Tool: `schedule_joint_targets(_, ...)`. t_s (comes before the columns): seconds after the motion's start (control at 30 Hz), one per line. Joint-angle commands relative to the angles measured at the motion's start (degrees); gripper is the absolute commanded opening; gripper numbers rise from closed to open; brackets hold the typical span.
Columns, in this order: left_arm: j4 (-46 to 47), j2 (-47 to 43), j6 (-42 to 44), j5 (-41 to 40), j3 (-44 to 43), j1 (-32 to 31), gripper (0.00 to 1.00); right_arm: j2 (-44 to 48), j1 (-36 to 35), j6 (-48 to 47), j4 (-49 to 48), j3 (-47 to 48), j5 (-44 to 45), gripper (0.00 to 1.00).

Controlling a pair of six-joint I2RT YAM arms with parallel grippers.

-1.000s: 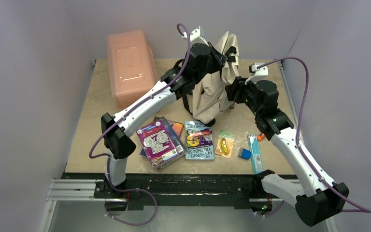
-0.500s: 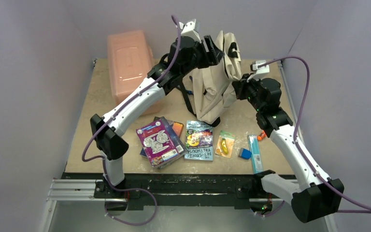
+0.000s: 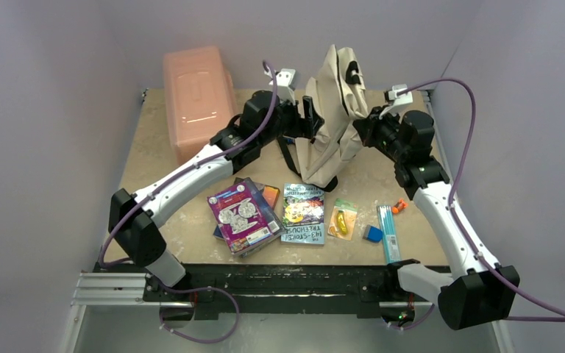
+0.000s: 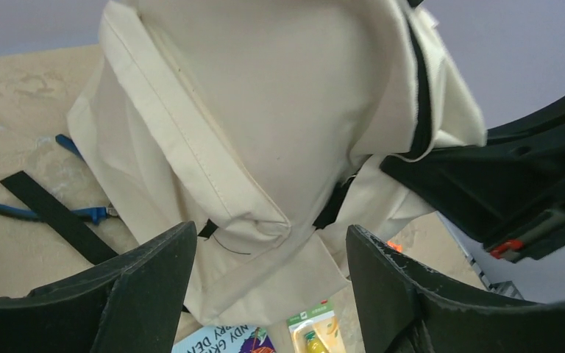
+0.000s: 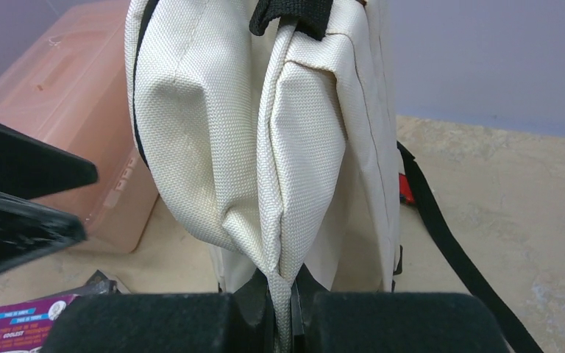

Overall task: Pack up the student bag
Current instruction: Adjust the student bag at the center of the board.

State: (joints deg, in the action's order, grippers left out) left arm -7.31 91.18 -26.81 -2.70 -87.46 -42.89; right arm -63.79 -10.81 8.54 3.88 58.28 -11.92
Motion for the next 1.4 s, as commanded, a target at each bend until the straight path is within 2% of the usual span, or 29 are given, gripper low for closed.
schedule_joint_targets(0.0,1.05,3.04,-2.37,0.62,0.28,1.11,0.72,0.05,0.22,-0.02,-1.34,3.88,-3.51,0.05)
schedule_joint_targets(0.2,0.46,8.26,-15.89,4.98,-1.29,2.76,0.72,-0.37,0.22,-0.5,-0.68,4.35,-3.9,0.06)
schedule_joint_targets(0.33,-1.3,11.56,-19.1,4.95,-3.76,2.86,0.72,-0.81,0.17,-0.87,0.48,5.08,-4.24,0.06)
schedule_joint_targets(0.43,0.88,13.9,-20.85,6.68,-4.04,3.03,0.69,-0.64,0.22,-0.83,0.27,4.51,-4.4,0.08)
schedule_joint_targets(0.5,2.14,15.91,-21.32,8.45,-5.15,3.38,0.6,-0.7,0.18,-0.8,0.56,4.47,-4.26,0.11)
schedule_joint_targets(0.57,3.65,17.07,-22.14,10.38,-5.17,4.15,0.36,-0.8,0.19,-0.87,1.64,4.62,-3.1,0.16)
schedule_joint_targets(0.6,5.47,17.45,-22.6,11.67,-4.57,4.8,0.22,-0.81,0.19,-0.89,2.37,4.77,-2.11,0.22)
schedule_joint_targets(0.7,13.71,17.39,-26.43,15.5,-0.01,6.89,0.0,-0.93,0.21,0.08,6.39,6.04,2.39,0.48)
schedule_joint_targets(0.77,20.02,16.21,-29.78,15.85,4.91,7.79,0.0,-1.2,0.19,1.18,11.29,7.92,7.19,0.59)
schedule_joint_targets(0.83,22.41,14.75,-30.97,14.41,7.93,7.89,0.0,-1.52,-0.08,1.92,16.36,9.53,12.05,0.66)
schedule_joint_targets(0.93,21.83,13.4,-32.29,13.55,9.21,7.89,0.0,-1.5,-5.8,2.3,20.98,10.59,19.47,0.93)
schedule_joint_targets(0.97,21.71,12.91,-33.0,13.34,9.64,7.85,0.0,-1.25,-8.63,2.84,21.75,10.53,22.34,0.98)
schedule_joint_targets(1.13,20.94,10.74,-35.04,11.1,11.07,7.74,0.0,1.39,-14.27,9.12,23.07,6.53,30.24,0.99)
schedule_joint_targets(1.27,19.1,10.02,-35.66,10.79,10.67,7.75,0.0,2.48,-17.13,8.93,19.34,2.92,30.71,0.98)
schedule_joint_targets(1.37,19.0,9.67,-35.64,11.18,10.64,7.75,0.0,1.71,-17.48,8.57,17.17,0.97,33.14,0.89)
